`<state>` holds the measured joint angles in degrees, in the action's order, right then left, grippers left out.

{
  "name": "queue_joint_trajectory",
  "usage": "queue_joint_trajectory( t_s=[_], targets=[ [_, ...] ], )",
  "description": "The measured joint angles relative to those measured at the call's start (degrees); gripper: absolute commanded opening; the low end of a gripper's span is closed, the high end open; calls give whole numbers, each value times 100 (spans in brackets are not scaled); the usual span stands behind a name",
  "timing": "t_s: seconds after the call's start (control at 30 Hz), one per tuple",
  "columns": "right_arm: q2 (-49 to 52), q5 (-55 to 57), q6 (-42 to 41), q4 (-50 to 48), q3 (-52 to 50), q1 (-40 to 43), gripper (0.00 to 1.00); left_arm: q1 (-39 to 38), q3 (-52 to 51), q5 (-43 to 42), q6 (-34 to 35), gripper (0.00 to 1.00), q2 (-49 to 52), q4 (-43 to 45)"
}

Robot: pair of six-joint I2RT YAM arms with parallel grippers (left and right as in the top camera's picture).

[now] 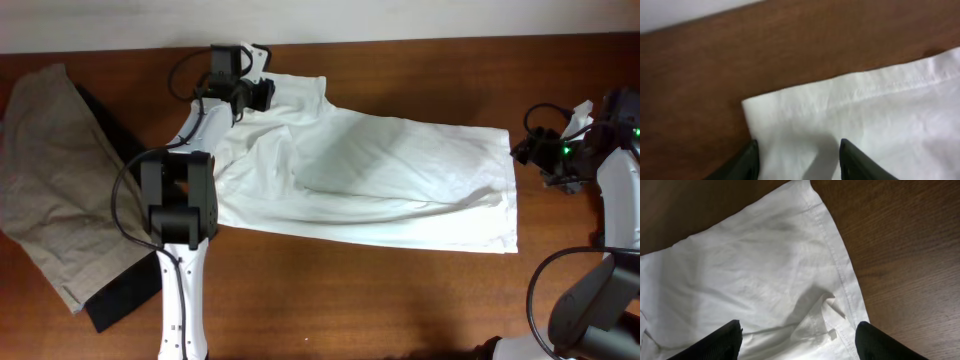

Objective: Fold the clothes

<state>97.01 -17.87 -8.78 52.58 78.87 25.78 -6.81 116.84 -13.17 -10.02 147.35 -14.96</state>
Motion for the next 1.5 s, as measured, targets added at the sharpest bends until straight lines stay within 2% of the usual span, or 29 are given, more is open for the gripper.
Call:
queue_joint_trajectory(
  t_s=[0.03,0.07,0.1,0.2,0.23,0.27,0.33,0.57,0.8,0.83,0.9,0.93,0.97,1.0,1.13,1.23,1.37,1.5],
  targets=[
    [2,0,-2,4,0,0,76,-13,2,15,0,9,2,-11],
    [0,0,0,11,0,0,77,-20,2,20,2,1,2,-22],
    [2,0,-4,11,0,0,76,-22,2,22,0,0,2,-24],
    [2,0,-2,-83,0,0,76,-74,42,-234,22,0,4,-129],
    [2,-2,-4,-415,0,0,75,-74,61,-358,59,0,2,-151],
    [2,2,-2,-544,4,0,69,-81,79,-459,92,0,-20,-155],
    [114,2,7,-1182,20,0,68,-81,83,-509,111,0,-201,-251],
    [1993,111,0,-1989,31,0,68,-101,127,-595,133,0,-1342,-1224],
    [2396,-96,-339,-3257,57,-109,66,-101,131,-597,133,0,-1478,-1810],
    [2463,-101,-396,-3491,76,-201,59,-101,131,-595,133,0,-1517,-1834],
    [2551,-122,-501,-3707,85,-334,52,-101,133,-597,131,0,-1661,-1971],
    [2610,-131,-542,-3799,138,-422,36,-101,131,-595,131,0,-1759,-2083],
    [2632,-138,-581,-3801,151,-472,17,-101,131,-595,131,0,-1808,-2107],
    [2658,-136,-621,-3783,164,-520,4,-101,133,-597,131,0,-1851,-2170],
    [2730,-380,-667,-3716,173,-496,4,-101,131,-595,85,0,-1884,-2271],
    [2450,-649,-691,-3272,153,-271,4,-101,131,-595,20,0,-2002,-2321],
    [1014,-817,-634,-2275,142,7,4,-101,149,-527,-144,0,-2450,-3139],
    [459,-780,-557,-1091,144,140,4,-101,179,-221,-286,0,-2479,-4260]
  ],
)
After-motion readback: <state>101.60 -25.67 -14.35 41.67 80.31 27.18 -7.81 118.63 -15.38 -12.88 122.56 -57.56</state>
